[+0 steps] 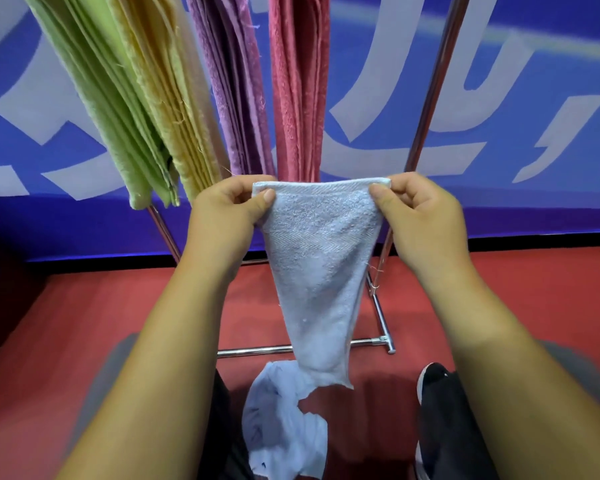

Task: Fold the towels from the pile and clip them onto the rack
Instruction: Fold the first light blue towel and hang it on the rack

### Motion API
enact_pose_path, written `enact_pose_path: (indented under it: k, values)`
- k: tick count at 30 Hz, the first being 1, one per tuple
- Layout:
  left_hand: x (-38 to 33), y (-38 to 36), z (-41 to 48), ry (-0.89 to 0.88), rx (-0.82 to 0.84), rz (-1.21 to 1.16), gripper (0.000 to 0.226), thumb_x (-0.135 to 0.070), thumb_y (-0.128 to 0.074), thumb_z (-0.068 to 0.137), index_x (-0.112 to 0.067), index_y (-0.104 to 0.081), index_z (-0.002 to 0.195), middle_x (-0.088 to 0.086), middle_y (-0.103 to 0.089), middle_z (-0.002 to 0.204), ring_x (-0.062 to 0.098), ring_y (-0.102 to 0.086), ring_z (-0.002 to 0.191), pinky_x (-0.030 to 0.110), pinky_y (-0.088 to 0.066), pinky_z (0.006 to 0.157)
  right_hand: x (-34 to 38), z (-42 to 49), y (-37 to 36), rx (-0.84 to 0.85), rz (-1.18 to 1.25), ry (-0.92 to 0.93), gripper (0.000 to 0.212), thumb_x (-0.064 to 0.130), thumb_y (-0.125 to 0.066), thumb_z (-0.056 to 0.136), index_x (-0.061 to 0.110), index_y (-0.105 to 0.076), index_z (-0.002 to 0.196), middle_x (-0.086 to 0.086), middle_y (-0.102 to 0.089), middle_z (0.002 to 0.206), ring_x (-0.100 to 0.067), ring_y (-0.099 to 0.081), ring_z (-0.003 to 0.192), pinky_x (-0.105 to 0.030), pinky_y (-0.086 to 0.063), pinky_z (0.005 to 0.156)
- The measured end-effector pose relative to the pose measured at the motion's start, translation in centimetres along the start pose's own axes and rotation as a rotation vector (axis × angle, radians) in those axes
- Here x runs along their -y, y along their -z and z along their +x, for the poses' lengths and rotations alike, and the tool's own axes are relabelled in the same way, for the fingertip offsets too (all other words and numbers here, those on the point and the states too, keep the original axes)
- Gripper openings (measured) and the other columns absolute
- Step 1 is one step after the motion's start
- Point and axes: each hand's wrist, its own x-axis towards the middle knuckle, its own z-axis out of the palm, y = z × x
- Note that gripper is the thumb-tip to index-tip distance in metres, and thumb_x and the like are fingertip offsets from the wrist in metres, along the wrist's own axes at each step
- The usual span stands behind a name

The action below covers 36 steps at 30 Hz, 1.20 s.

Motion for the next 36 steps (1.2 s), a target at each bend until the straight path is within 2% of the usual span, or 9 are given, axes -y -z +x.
enact_pose_path:
  k: [3, 5, 7, 9, 12, 16, 23, 30, 36]
  values:
    - [1.0, -0.1, 0.5, 0.066, 0.013, -0.060, 0.020, -0.011, -0.077, 0.089, -0.012, -0.083, 0.108, 0.015, -0.079, 0.102, 0.023, -0.071, 0.093, 0.045, -0.058, 0.091, -0.9, 0.3, -0.3, 0.023, 0.058, -0.019, 0.011, 0.024, -0.076, 0.099, 0.018, -0.075, 0.091, 0.021, -0.062, 0.060, 0.005, -0.051, 0.061, -0.011, -0.043, 0.062]
    - [1.4, -0.2, 0.9, 0.112, 0.001, -0.113, 0.018, -0.002, -0.074, 0.093, -0.005, -0.081, 0.110, 0.016, -0.078, 0.099, 0.022, -0.072, 0.089, 0.038, -0.061, 0.084, -1.5, 0.4, -0.7, 0.040, 0.085, -0.042, 0.010, 0.022, -0.077, 0.099, 0.018, -0.076, 0.090, 0.022, -0.065, 0.060, 0.006, -0.055, 0.061, -0.015, -0.050, 0.066]
    - [1.7, -0.3, 1.1, 0.148, -0.012, -0.142, 0.016, 0.003, -0.071, 0.095, -0.002, -0.079, 0.108, 0.014, -0.078, 0.094, 0.020, -0.073, 0.083, 0.029, -0.061, 0.073, -2.1, 0.5, -1.3, 0.046, 0.100, -0.075, 0.008, 0.024, -0.078, 0.098, 0.019, -0.079, 0.092, 0.014, -0.075, 0.069, 0.001, -0.064, 0.068, -0.034, -0.062, 0.077]
    - [2.1, -0.4, 1.2, 0.183, -0.029, -0.175, 0.016, 0.005, -0.070, 0.095, -0.004, -0.080, 0.104, 0.010, -0.078, 0.089, 0.018, -0.073, 0.079, 0.027, -0.060, 0.070, -2.6, 0.5, -1.9, 0.041, 0.094, -0.099, 0.009, 0.026, -0.078, 0.097, 0.018, -0.081, 0.094, 0.001, -0.080, 0.079, -0.007, -0.069, 0.074, -0.046, -0.064, 0.083]
    - [2.5, -0.7, 1.0, 0.203, -0.052, -0.199, 0.016, 0.005, -0.072, 0.093, -0.004, -0.080, 0.105, 0.014, -0.079, 0.093, 0.022, -0.073, 0.082, 0.031, -0.061, 0.075, -2.8, 0.5, -2.6, 0.015, 0.136, -0.144, 0.008, 0.025, -0.077, 0.097, 0.018, -0.081, 0.094, -0.001, -0.082, 0.083, -0.023, -0.081, 0.086, -0.051, -0.067, 0.083]
    - [2.7, -2.3, -0.1, 0.189, -0.053, -0.229, 0.022, 0.003, -0.074, 0.092, 0.000, -0.080, 0.112, 0.025, -0.079, 0.108, 0.028, -0.073, 0.090, 0.041, -0.061, 0.086, -3.1, 0.4, -3.4, -0.016, 0.165, -0.162, 0.008, 0.027, -0.077, 0.095, 0.021, -0.082, 0.096, -0.003, -0.082, 0.085, -0.036, -0.080, 0.091, -0.057, -0.066, 0.082]
    - [2.0, -5.3, -2.3, 0.130, -0.080, -0.214, 0.026, 0.004, -0.074, 0.089, -0.012, -0.083, 0.107, 0.010, -0.083, 0.102, 0.029, -0.079, 0.102, 0.053, -0.062, 0.098, -3.0, -0.6, -4.5, 0.030, 0.110, -0.121, 0.015, 0.035, -0.074, 0.094, 0.028, -0.081, 0.104, 0.005, -0.082, 0.086, -0.027, -0.081, 0.089, -0.053, -0.065, 0.084]
    - [1.0, -7.2, -4.1, 0.015, -0.063, -0.039, 0.030, 0.001, -0.073, 0.090, -0.016, -0.083, 0.113, -0.007, -0.083, 0.101, 0.007, -0.078, 0.099, 0.024, -0.061, 0.088, -2.2, -1.9, -4.7, 0.050, 0.130, -0.106, 0.013, 0.023, -0.074, 0.097, 0.026, -0.082, 0.108, 0.010, -0.082, 0.087, -0.012, -0.081, 0.088, -0.046, -0.066, 0.086]
    - [1.1, -7.9, -4.7, 0.005, -0.055, 0.021, 0.029, -0.006, -0.073, 0.093, -0.021, -0.083, 0.117, -0.011, -0.082, 0.104, 0.004, -0.077, 0.101, 0.036, -0.062, 0.097, -2.7, -2.2, -4.8, 0.078, 0.171, -0.117, 0.019, 0.019, -0.071, 0.099, 0.025, -0.081, 0.115, 0.010, -0.083, 0.100, -0.008, -0.079, 0.101, -0.046, -0.064, 0.094]
